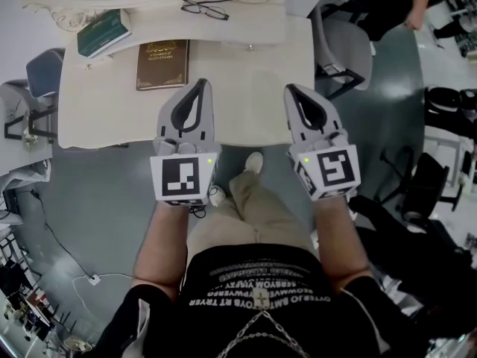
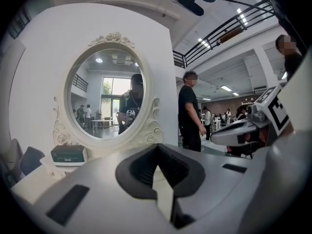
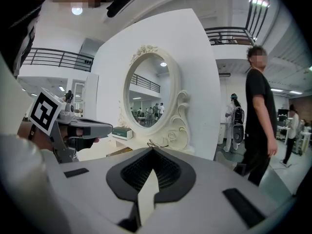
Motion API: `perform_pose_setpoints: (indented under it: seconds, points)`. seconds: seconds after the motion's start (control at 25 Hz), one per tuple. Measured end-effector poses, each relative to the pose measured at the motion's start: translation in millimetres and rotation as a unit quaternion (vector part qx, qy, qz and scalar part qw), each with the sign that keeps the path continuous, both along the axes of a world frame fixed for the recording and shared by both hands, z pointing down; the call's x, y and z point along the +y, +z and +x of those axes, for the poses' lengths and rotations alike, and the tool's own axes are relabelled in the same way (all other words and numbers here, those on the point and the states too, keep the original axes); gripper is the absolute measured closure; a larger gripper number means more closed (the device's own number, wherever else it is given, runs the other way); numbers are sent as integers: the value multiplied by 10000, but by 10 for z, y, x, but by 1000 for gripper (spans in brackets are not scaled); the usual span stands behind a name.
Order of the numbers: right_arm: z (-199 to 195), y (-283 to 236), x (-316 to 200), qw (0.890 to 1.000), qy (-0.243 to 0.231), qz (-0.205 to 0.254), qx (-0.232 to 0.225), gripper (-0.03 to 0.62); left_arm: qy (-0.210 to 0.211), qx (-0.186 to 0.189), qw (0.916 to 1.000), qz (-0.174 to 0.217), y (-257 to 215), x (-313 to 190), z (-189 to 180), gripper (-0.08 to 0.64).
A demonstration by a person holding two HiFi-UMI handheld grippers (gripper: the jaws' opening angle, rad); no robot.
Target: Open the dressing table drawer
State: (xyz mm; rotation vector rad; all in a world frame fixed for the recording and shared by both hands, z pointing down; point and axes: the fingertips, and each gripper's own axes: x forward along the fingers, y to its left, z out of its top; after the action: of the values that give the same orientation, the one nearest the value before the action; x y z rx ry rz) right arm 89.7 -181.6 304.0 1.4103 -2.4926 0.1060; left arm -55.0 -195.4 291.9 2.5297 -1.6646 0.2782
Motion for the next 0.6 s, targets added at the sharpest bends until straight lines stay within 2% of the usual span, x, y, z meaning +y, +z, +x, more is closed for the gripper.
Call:
perform_pose_setpoints:
  seconds: [0.32, 0.6]
  points:
    - [101, 47, -377, 9994, -306, -94, -106, 591, -193, -166, 9997, -15, 17, -320, 188, 557]
    - [18, 129, -581, 9971, -705, -191, -209, 591, -420, -400, 9983, 79, 7, -426, 251, 555]
